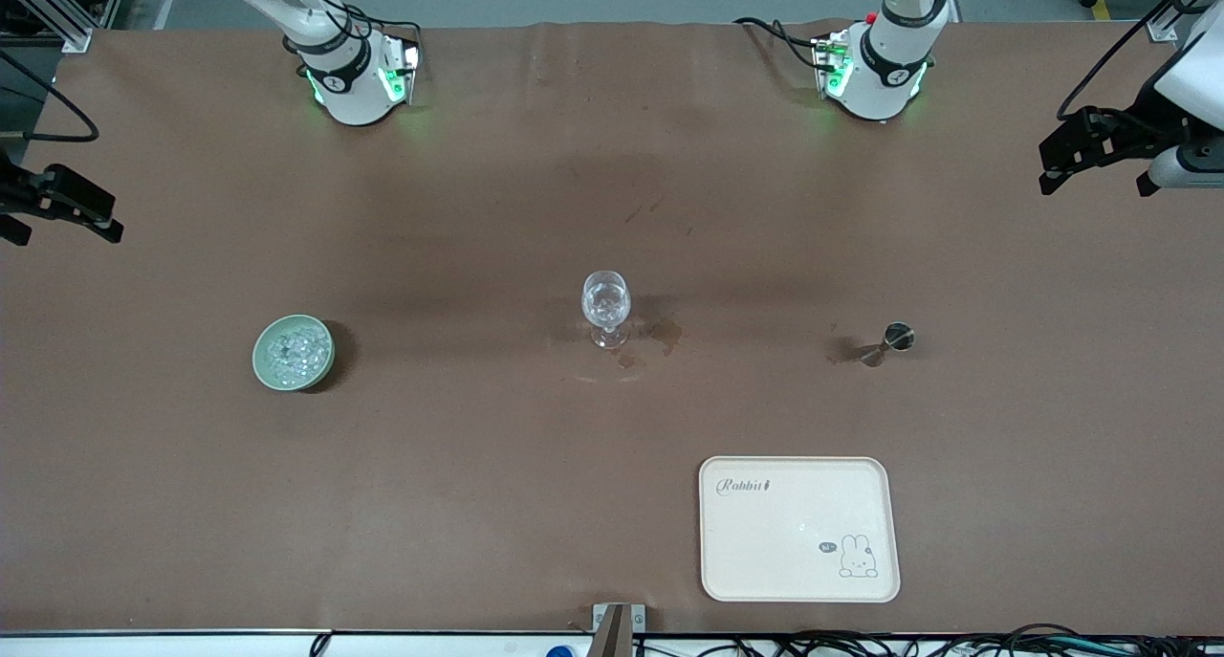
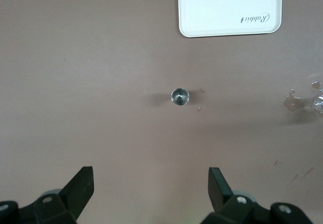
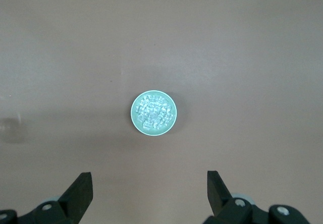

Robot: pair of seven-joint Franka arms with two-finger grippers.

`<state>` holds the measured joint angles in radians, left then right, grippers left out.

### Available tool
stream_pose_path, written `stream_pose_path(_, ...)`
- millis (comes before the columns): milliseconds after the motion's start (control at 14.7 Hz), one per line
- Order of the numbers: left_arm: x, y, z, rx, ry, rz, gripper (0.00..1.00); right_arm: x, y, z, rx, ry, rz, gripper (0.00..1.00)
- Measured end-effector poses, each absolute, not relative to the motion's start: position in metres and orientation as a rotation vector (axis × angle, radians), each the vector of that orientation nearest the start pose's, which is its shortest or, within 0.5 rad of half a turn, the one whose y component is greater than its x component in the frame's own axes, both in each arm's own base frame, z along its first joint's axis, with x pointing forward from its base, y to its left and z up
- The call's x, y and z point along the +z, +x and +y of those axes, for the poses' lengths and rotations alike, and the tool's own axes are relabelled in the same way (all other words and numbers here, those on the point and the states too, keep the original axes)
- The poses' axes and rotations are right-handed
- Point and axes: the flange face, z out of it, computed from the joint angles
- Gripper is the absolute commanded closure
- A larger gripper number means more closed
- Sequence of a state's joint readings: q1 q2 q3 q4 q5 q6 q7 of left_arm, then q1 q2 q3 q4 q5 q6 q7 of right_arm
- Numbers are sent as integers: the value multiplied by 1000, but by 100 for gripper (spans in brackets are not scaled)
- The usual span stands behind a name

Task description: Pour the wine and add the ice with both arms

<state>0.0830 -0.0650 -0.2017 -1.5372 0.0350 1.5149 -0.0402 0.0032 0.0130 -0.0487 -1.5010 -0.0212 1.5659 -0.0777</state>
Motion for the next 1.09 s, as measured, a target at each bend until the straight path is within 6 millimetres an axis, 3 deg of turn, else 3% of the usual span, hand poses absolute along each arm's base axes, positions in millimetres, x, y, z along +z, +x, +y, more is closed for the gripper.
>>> stream_pose_path(340,669,526,-61,-66,-3095,109,0,651,557,-28,-84,-3165,-49,0)
stream_pose_path(544,650,542,-52,-42,-3102,87,0,652,558,-28,-90,-3165,-47,0)
stream_pose_path(884,580,593,-23,31,-3155,2,0,651,558,-29,-90,-3165,-46,0)
stream_pose_path(1088,527,615,-1,161,-3224,-198,0,638,566,-33,-101,-3167,-36,0)
